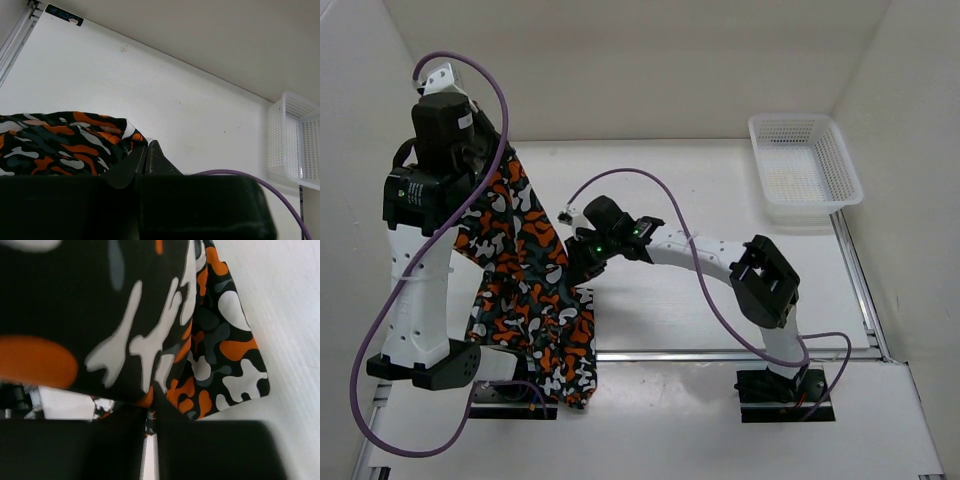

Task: Fold and stack the shorts
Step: Flatten the shorts out

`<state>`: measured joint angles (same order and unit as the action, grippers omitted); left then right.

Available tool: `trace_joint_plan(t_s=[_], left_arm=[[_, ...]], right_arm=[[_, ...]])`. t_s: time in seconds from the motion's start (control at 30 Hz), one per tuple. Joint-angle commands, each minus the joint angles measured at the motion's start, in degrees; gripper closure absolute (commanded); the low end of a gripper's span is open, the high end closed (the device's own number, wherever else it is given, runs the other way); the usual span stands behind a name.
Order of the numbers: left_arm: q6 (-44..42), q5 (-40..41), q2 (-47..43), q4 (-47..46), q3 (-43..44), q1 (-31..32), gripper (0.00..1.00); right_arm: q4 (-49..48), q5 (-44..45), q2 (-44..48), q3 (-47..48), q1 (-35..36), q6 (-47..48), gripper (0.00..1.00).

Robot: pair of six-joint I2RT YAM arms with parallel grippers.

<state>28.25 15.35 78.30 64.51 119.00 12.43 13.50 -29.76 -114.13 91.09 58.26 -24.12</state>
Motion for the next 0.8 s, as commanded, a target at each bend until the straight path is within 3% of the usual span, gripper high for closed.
trace_joint_plan(t_s=[0.0, 0.1, 0.2, 0.33, 0.37, 0.43, 0.57, 0.7, 0.73, 0.77], left_arm=[[-0.7, -2.4, -0.5, 0.1, 1.8, -0.4, 0.90], [-0.7, -4.9, 1.8, -1.2, 2.4, -0.4, 0.90], [-1.3, -8.3, 6.3, -1.8, 6.9, -0.4, 0.90], [-1.8, -15.3, 16.1, 1.2, 22.3, -0.4, 0.90], [-1.8, -16.4, 20.4, 2.3, 31.5, -0.4, 0.90], [-1.0, -19.3, 22.5, 2.4, 37.6, -0.9, 0.90], [1.3, -23.9, 15.9, -6.6, 28.6, -2.1, 0.90], [1.3, -24.6, 9.0, -7.3, 16.8, -0.6, 0.90], [0.7, -24.6, 7.5, -7.3, 13.5, 0.0, 0.90], [0.7, -24.1, 5.7, -8.4, 9.4, 0.6, 0.90]], right_arm=[[-5.9, -0.3, 2.1, 1.9, -2.3, -2.9, 1.00], [-7.3, 3.8, 7.0, -0.2, -6.5, -3.7, 1.00], [-0.2, 14.3, 12.0, 0.8, -11.8, -1.2, 1.00], [7.9, 28.1, 18.8, 8.2, -17.7, 5.0, 1.00], [9.2, 30.8, 19.5, 10.4, -19.2, 6.4, 1.00], [11.2, 35.9, 21.7, 15.9, -19.8, 10.1, 1.00], [9.5, 46.3, 28.4, 13.5, -18.4, 13.8, 1.00], [2.6, 56.3, 38.1, -3.7, -13.4, 15.9, 0.99], [2.0, 59.2, 41.2, -7.6, -10.9, 15.0, 0.93], [1.5, 63.6, 42.7, -15.6, -9.8, 14.3, 0.71]])
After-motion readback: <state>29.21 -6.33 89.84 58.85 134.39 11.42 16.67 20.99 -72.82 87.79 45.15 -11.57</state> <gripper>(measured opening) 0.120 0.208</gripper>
